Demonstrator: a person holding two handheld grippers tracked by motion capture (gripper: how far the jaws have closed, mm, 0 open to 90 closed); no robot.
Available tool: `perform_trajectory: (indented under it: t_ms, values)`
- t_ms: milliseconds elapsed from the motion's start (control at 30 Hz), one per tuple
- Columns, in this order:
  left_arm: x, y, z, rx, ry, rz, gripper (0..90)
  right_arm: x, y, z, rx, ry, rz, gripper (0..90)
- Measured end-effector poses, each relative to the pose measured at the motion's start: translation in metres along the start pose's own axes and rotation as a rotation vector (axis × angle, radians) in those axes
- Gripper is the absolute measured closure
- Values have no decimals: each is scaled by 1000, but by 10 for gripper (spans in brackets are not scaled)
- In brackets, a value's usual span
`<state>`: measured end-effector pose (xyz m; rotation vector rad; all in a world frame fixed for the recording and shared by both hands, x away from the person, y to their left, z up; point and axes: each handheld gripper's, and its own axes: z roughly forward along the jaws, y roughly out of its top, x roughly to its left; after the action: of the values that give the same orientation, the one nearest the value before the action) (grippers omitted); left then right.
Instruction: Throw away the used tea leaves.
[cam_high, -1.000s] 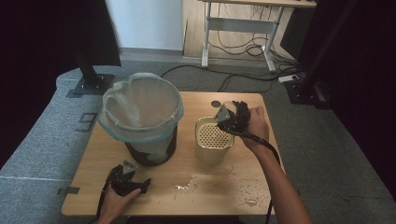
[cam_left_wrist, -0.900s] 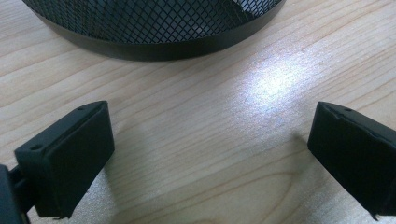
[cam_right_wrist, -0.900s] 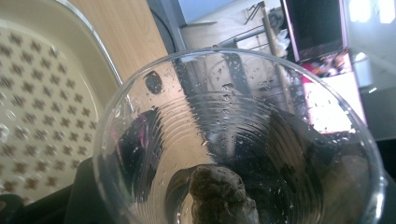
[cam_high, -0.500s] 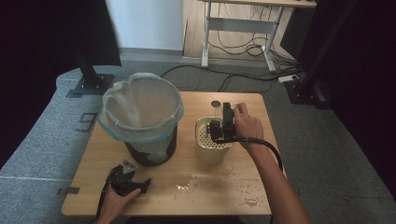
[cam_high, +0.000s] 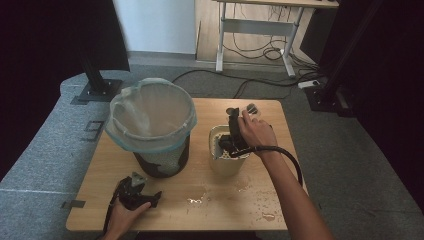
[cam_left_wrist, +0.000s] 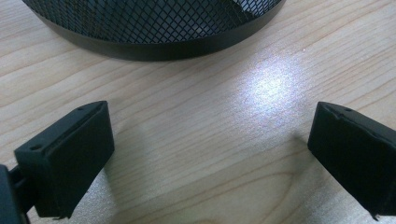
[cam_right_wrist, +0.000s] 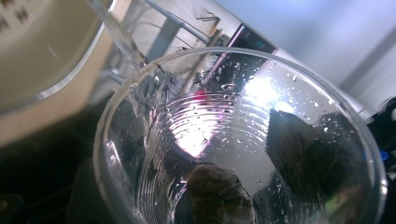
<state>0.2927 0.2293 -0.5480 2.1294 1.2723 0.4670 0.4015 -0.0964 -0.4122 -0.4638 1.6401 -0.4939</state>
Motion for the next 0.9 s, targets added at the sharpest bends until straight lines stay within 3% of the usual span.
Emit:
perform_trajectory:
  t_ms: [67,133,167,300,400,700,833,900]
  values:
    - [0,0,0,0,0,0,0,1,3,-1,18,-18,-66,372]
    - [0,0,0,0,0,1,0,0,6,-1,20,-16,-163,374]
    - [0,0,0,0,0,1,0,0,6,-1,20,-16,-163,374]
    - [0,0,0,-1,0,-1,0,2,9,1,48,-39,-362,378]
    - [0,0,0,-1,0,-1,0,3,13,2,53,-42,-430,378]
    - [0,0,0,0,0,-1,0,5,19,1,40,-50,-452,380]
    - [0,0,0,0,0,0,0,4,19,0,33,-33,-380,382]
    - [0,0,0,1,-1,1,0,4,17,-1,25,-16,-295,382]
